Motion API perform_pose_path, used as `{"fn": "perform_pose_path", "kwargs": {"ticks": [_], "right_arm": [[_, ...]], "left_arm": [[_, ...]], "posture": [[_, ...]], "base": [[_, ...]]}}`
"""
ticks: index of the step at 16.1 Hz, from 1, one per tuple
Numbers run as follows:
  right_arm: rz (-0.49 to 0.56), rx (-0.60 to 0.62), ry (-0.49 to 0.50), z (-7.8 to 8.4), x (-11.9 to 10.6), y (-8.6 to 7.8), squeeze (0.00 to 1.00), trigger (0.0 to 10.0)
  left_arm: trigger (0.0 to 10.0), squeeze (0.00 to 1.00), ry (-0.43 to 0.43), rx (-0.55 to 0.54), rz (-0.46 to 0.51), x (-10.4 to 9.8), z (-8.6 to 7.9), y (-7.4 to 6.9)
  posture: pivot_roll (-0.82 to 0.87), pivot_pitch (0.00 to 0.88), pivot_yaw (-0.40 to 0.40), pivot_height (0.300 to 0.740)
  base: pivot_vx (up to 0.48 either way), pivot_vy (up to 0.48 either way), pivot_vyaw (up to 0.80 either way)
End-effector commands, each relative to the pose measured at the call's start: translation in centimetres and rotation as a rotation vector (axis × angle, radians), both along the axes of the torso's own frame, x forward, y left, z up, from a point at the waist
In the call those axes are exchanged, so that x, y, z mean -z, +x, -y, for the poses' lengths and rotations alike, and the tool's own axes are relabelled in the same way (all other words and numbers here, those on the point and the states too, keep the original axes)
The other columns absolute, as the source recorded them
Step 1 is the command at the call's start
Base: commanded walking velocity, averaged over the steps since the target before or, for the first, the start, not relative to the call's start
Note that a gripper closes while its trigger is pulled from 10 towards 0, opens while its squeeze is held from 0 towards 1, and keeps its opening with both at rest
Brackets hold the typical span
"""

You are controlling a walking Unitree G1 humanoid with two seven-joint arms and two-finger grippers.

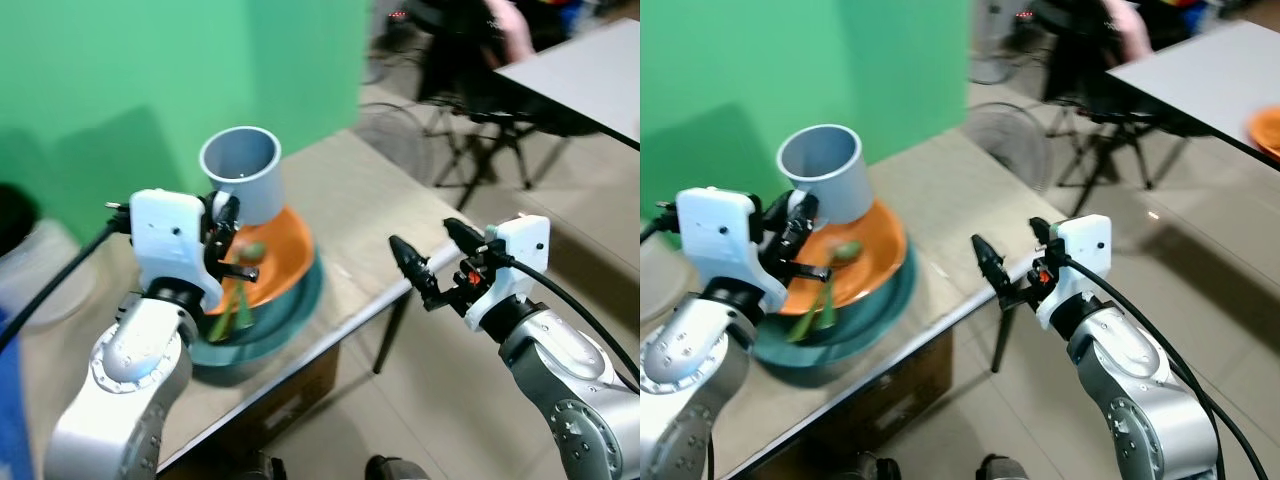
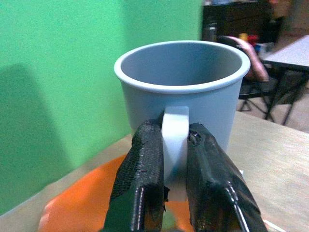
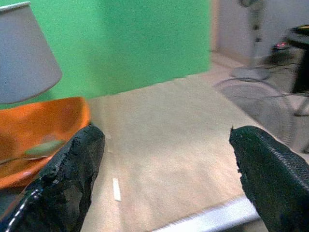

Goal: Setting the table

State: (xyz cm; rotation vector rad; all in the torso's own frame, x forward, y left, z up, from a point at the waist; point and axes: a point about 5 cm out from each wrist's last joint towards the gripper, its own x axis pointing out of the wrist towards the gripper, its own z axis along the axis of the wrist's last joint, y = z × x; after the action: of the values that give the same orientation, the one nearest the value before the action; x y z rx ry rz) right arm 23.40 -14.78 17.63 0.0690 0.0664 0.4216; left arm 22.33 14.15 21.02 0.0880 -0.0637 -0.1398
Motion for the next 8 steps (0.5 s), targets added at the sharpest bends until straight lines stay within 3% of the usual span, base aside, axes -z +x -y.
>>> {"fn": "perform_pose_path", "kwargs": {"ticks": [1, 5, 8], "right_arm": [[-0.001, 0.027, -0.013, 0.15, -0.06, 0.15, 0.00, 10.0], [-0.011, 0.082, -0.030, 0.56, 0.18, 0.03, 0.00, 10.0], [-0.010, 0.105, -0.044, 0.72, 0.28, 0.08, 0.00, 10.0]], "left_arm": [[10.0, 0.00, 0.032, -0.005, 0.037, -0.24, 0.09, -0.31], [10.0, 0.00, 0.089, 0.005, 0.069, 0.53, 0.17, -0.04], [10.0, 0.00, 0.083, 0.014, 0.079, 0.71, 0.41, -0.07]], "posture": [[-0.04, 0.066, 0.046, 0.740], [-0.06, 0.062, 0.042, 0.740], [-0.06, 0.055, 0.041, 0.740]], "base": [[0.000, 0.000, -0.79], [0.000, 0.000, -0.78], [0.000, 0.000, -0.78]]}}
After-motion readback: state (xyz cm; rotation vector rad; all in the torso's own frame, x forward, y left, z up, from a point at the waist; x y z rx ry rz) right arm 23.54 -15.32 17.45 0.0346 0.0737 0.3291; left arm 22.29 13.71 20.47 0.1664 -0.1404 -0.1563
